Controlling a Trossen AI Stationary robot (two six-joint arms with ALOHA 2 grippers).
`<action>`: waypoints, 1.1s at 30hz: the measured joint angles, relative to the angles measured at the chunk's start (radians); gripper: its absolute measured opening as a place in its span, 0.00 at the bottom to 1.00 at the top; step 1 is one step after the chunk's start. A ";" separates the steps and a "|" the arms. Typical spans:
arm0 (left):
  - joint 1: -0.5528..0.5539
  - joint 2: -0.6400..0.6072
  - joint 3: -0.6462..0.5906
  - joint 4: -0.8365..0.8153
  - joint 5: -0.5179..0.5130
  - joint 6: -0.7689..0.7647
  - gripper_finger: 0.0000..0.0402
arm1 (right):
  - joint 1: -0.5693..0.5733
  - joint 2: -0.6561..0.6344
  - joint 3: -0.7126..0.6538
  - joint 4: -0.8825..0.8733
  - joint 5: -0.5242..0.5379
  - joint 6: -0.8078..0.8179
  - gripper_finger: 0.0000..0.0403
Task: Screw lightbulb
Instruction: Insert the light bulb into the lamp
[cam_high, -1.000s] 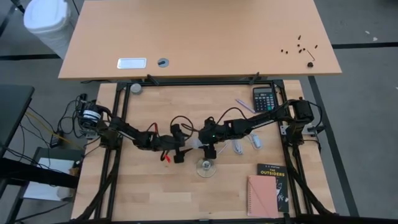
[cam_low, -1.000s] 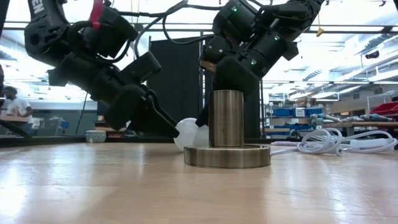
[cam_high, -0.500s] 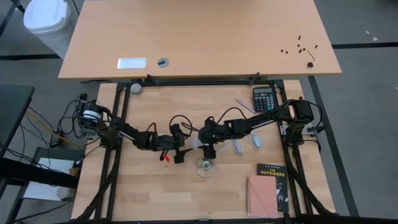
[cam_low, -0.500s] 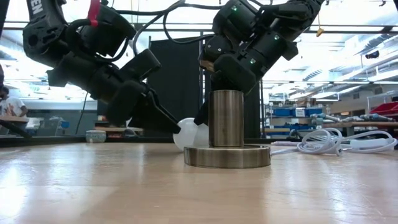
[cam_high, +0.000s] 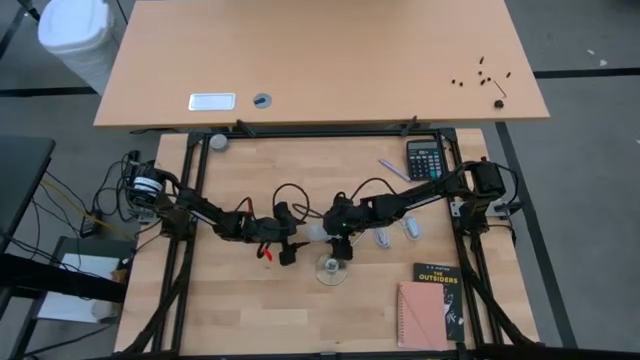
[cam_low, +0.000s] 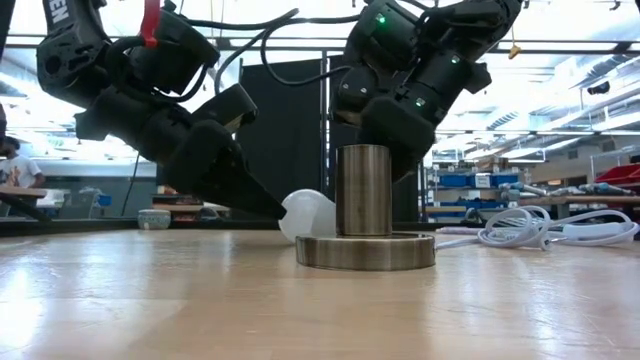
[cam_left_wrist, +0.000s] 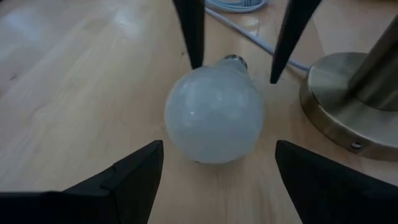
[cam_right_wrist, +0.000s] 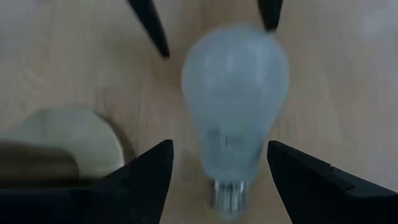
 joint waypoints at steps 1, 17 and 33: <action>0.000 0.000 0.000 -0.001 0.000 0.000 0.79 | 0.004 0.000 0.000 -0.021 0.002 0.002 0.67; 0.000 0.000 0.000 0.006 0.038 0.047 0.79 | 0.014 0.001 0.000 -0.065 0.063 -0.007 0.55; -0.009 0.000 0.000 0.005 0.030 0.072 0.81 | 0.017 0.002 0.000 -0.050 0.060 -0.013 0.37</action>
